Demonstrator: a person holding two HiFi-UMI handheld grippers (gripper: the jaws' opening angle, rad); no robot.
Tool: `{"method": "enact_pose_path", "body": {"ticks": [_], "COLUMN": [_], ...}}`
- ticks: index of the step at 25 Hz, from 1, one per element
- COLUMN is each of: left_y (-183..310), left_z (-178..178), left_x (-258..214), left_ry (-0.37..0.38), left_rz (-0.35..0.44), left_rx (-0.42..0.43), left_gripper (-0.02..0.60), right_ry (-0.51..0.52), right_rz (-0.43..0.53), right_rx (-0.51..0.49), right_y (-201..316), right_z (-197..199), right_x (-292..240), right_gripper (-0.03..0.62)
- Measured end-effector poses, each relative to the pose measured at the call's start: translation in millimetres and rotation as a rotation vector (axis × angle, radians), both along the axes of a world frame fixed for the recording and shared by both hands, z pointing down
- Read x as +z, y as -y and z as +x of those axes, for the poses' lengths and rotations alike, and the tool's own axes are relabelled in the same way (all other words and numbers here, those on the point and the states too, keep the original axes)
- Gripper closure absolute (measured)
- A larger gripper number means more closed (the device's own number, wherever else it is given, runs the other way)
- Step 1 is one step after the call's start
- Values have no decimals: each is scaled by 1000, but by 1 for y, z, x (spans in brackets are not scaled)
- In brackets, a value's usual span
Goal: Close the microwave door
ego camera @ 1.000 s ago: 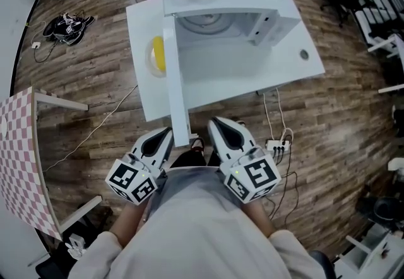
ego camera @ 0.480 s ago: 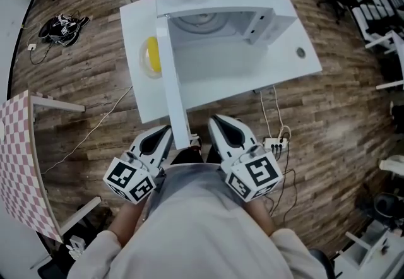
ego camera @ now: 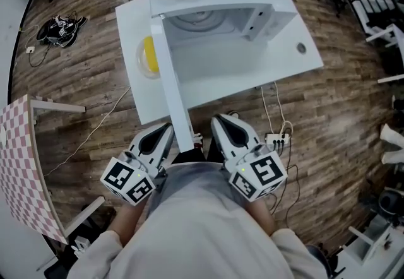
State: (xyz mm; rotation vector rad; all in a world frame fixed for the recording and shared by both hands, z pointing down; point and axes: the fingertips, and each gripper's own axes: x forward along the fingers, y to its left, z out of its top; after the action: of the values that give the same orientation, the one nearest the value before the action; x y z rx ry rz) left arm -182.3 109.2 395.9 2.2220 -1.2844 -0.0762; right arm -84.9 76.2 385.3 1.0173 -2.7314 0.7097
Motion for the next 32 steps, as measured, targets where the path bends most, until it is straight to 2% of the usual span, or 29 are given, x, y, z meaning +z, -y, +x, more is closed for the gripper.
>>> {"method": "enact_pose_path", "body": {"ticks": [3,8,11,22,28,32], "left_y": [4,10,14,32,45,52], "left_z": [2,8,14,30,40,50], "left_x": [2,2,3,2,2,4], "left_ry": [9,109,75,68,133,134], "left_rz": [-2,26,12,4,18,7], "left_rx": [11,39,45,59,75,89], "left_gripper": [569,568,568,568,569,568], "right_ry": [1,1,-2,-12,-10,-7], "right_rz": [-4,-5,-6,-23,-44,-55], "right_rx": [-1,-7,-11,-15,1,11], "right_y": [4,14,19,38,51,60], "right_z": [0,0,4,18,30,39], "right_x": [2,2,1,4,9,11], "right_gripper": [571,571,571,571,571,571]}}
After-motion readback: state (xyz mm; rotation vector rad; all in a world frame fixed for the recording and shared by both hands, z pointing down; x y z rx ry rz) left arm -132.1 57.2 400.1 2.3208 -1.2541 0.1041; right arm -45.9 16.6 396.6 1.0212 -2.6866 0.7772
